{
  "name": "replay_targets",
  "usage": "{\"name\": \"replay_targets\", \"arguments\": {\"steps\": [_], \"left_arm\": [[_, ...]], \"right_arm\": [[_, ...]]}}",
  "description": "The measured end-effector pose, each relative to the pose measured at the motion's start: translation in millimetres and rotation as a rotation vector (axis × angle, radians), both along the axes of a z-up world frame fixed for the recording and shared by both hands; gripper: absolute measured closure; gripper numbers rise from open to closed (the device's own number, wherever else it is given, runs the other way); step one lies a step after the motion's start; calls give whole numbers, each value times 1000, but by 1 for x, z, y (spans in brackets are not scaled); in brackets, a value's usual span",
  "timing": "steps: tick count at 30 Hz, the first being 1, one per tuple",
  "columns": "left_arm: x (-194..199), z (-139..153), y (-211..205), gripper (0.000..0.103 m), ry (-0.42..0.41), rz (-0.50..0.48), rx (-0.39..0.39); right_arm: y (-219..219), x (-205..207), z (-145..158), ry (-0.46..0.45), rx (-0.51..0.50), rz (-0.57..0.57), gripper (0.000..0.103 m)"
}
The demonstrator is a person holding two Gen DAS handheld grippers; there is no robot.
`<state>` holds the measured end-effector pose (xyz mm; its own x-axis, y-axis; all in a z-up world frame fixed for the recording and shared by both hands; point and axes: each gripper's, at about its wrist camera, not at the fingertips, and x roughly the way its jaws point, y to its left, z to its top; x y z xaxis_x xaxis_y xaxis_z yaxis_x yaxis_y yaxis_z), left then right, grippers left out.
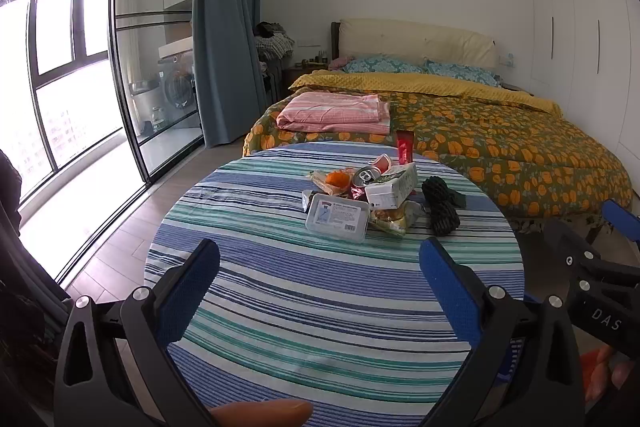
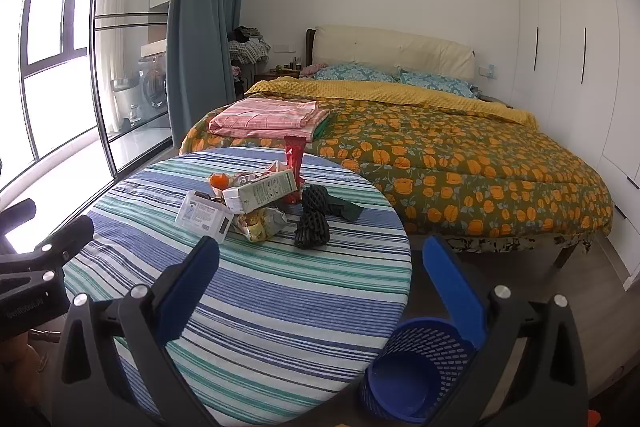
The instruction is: Collect trash
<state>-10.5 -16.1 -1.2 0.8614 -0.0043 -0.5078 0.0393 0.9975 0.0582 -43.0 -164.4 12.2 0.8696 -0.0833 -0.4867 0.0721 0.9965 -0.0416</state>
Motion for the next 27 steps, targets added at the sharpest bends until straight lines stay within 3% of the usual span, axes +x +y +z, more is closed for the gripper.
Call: {"name": "replay_targets", "arguments": {"steps": [27], "left_arm": [[7, -10, 11, 4, 20, -3, -7]], "right_arm": [[3, -1, -3, 3, 1, 3, 5]]}}
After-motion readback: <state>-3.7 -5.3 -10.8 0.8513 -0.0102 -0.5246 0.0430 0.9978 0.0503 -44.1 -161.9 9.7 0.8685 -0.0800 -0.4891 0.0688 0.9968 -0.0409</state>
